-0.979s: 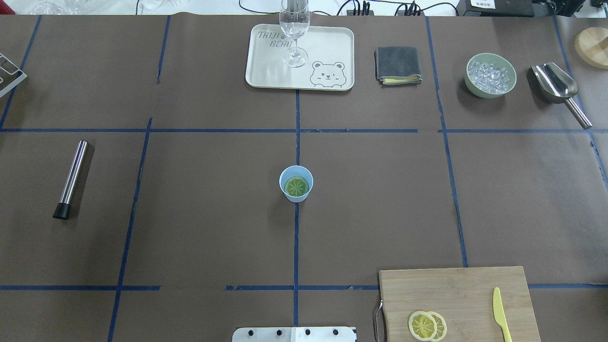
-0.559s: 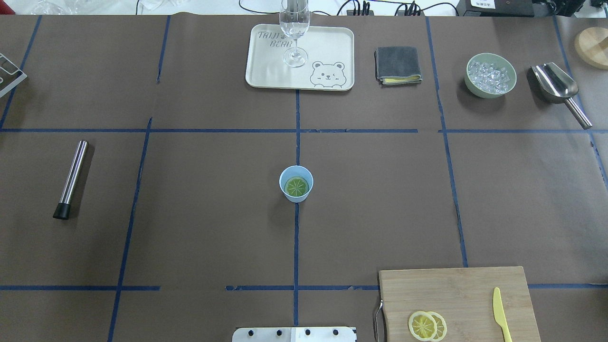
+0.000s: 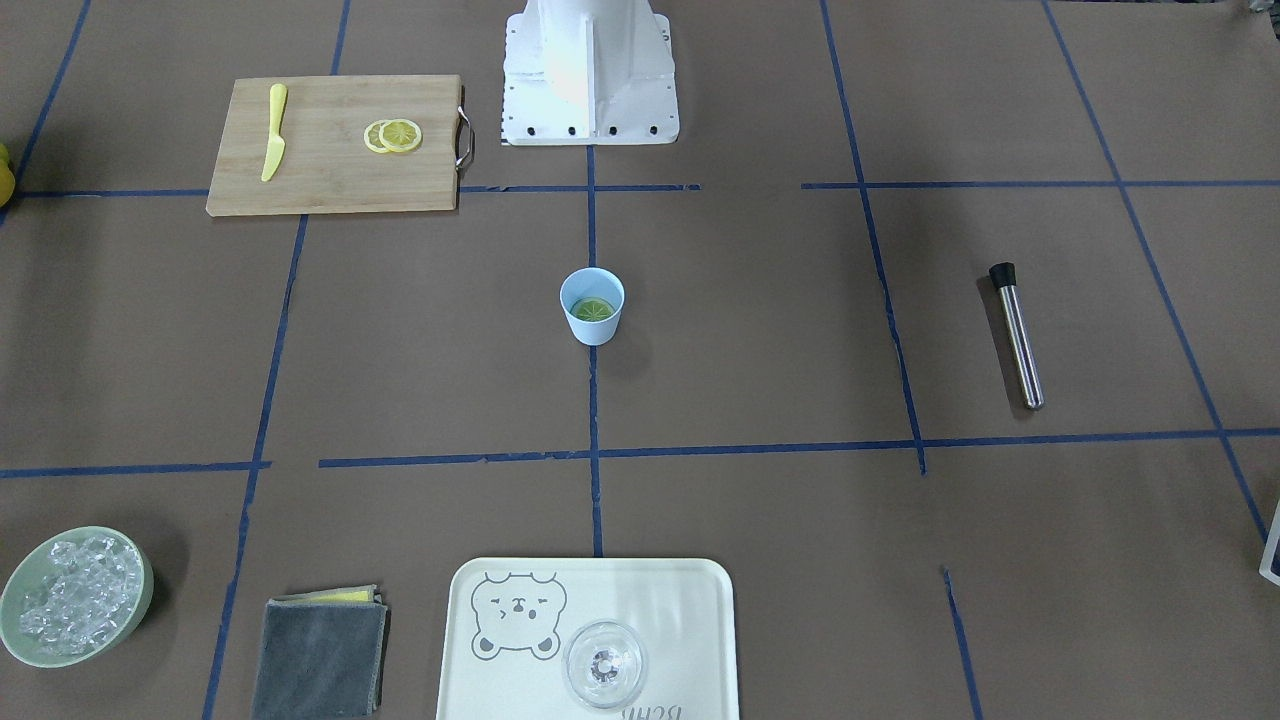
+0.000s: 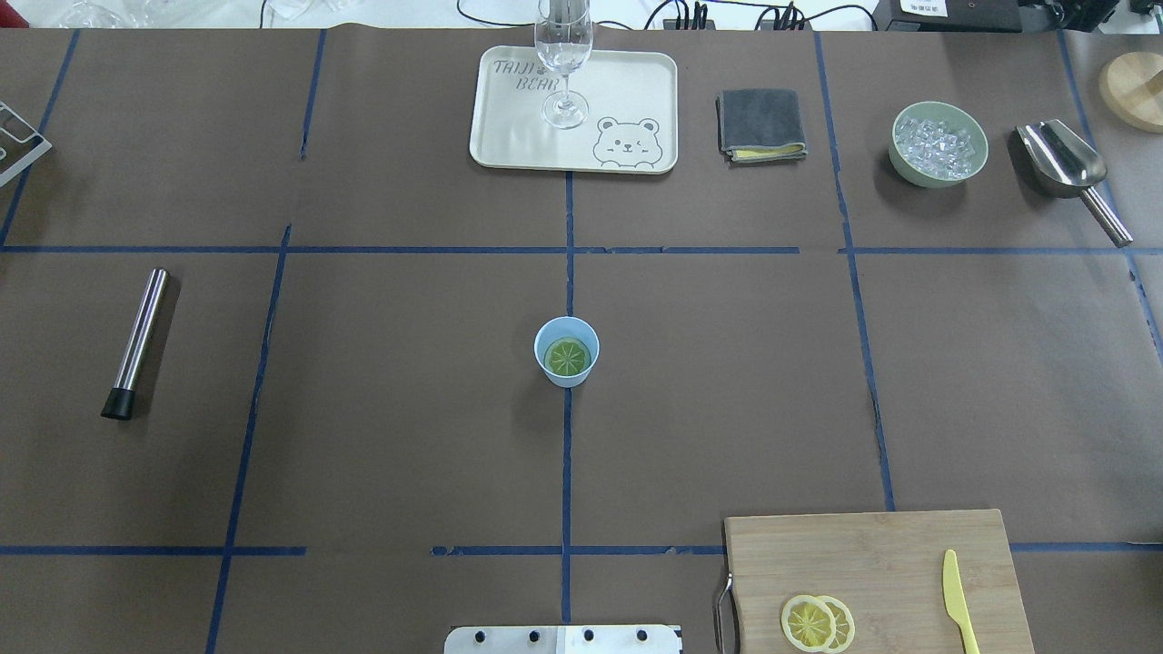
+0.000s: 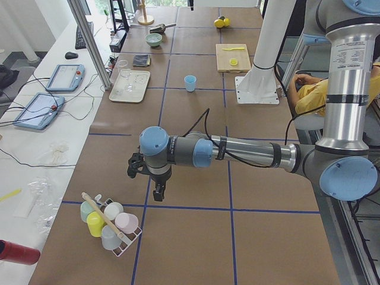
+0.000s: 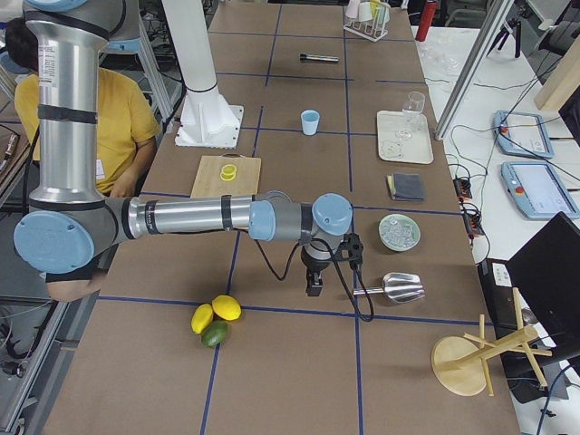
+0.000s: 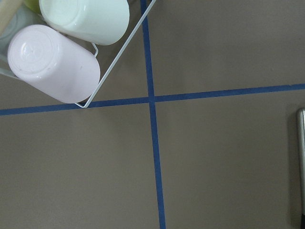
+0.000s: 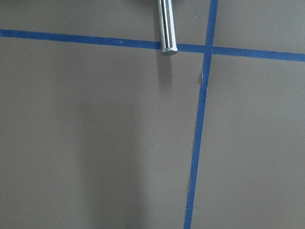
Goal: Squeeze lemon into cup
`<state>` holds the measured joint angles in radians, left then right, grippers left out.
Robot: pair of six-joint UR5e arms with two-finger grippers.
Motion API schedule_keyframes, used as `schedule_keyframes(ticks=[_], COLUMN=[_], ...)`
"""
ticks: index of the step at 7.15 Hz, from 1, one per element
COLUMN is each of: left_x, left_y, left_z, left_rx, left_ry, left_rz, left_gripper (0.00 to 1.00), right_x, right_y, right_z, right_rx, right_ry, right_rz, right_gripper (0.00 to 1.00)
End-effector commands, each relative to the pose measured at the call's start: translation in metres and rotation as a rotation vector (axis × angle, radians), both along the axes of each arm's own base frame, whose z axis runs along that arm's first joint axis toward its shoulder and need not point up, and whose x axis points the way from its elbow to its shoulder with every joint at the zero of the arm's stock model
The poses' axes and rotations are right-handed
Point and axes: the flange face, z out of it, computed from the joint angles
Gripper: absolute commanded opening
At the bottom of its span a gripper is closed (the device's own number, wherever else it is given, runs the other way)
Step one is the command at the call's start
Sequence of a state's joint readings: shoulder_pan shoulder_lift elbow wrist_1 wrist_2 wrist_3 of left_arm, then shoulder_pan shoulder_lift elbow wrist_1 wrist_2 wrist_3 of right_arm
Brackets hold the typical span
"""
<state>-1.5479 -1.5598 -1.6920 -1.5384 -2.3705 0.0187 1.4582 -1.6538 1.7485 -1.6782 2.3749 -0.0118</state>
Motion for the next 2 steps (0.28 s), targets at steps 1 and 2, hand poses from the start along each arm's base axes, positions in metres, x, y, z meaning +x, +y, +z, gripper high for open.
schedule_keyframes(ticks=[1, 2], left_x=[0.0001, 0.0001], left_y=[0.0007, 0.0022], left_z=[0.0043, 0.0039], left_rx=[-0.008, -0.011], left_ry=[0.001, 0.001], left_rz=[0.001, 0.0], left_gripper=[1.0, 1.0], right_x=[0.0003, 0.0003], right_y=[0.0012, 0.0011], right_z=[-0.0017, -0.0019], right_rx=[0.0, 0.005], right_ry=[-0.001, -0.002], right_rz=[0.002, -0.001], right_gripper=[1.0, 1.0])
